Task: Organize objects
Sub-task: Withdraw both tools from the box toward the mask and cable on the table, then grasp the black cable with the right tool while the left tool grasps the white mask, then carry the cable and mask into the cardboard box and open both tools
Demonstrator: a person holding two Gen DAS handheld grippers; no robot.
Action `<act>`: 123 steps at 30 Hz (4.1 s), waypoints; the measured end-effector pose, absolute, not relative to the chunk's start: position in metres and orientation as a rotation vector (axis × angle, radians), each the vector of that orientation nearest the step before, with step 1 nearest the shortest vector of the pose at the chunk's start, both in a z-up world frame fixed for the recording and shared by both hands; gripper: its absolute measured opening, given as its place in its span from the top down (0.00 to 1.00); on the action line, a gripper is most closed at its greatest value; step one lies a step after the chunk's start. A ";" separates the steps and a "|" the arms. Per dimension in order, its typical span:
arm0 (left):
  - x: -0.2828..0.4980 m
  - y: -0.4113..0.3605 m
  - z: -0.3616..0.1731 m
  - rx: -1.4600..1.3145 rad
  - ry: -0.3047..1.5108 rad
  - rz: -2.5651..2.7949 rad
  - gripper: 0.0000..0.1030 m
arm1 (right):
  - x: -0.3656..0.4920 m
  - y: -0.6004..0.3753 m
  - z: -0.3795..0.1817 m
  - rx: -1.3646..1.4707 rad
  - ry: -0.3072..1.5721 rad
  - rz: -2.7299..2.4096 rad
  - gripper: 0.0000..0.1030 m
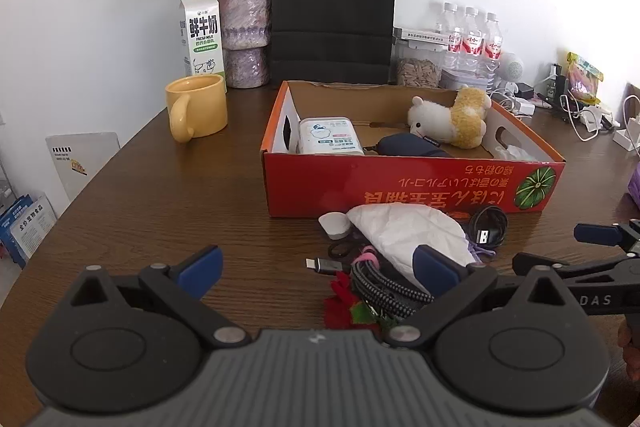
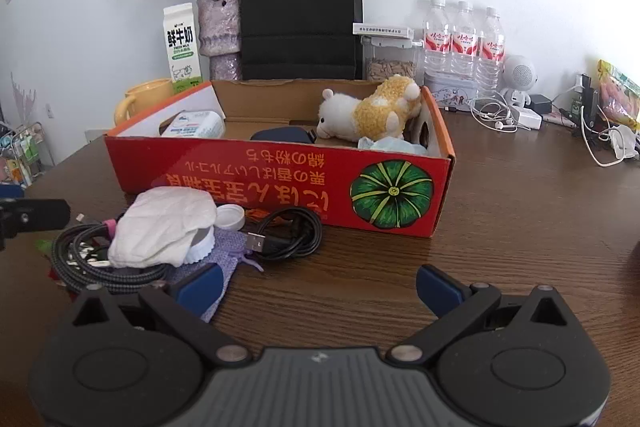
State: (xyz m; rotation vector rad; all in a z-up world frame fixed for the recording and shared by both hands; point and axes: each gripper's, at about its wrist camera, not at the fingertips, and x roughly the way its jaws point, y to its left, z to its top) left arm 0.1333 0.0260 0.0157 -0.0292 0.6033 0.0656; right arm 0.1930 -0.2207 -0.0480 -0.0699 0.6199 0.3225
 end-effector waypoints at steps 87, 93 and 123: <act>0.246 -0.035 -0.004 -0.095 0.879 0.014 0.29 | 0.210 -0.257 -0.058 0.089 0.587 0.271 0.32; 0.239 -0.034 0.000 -0.096 0.857 0.006 0.30 | 0.215 -0.251 -0.064 0.055 0.644 0.289 0.49; 0.190 -0.022 0.053 -0.009 0.577 -0.063 0.30 | 0.194 -0.244 -0.021 0.064 0.427 0.355 0.52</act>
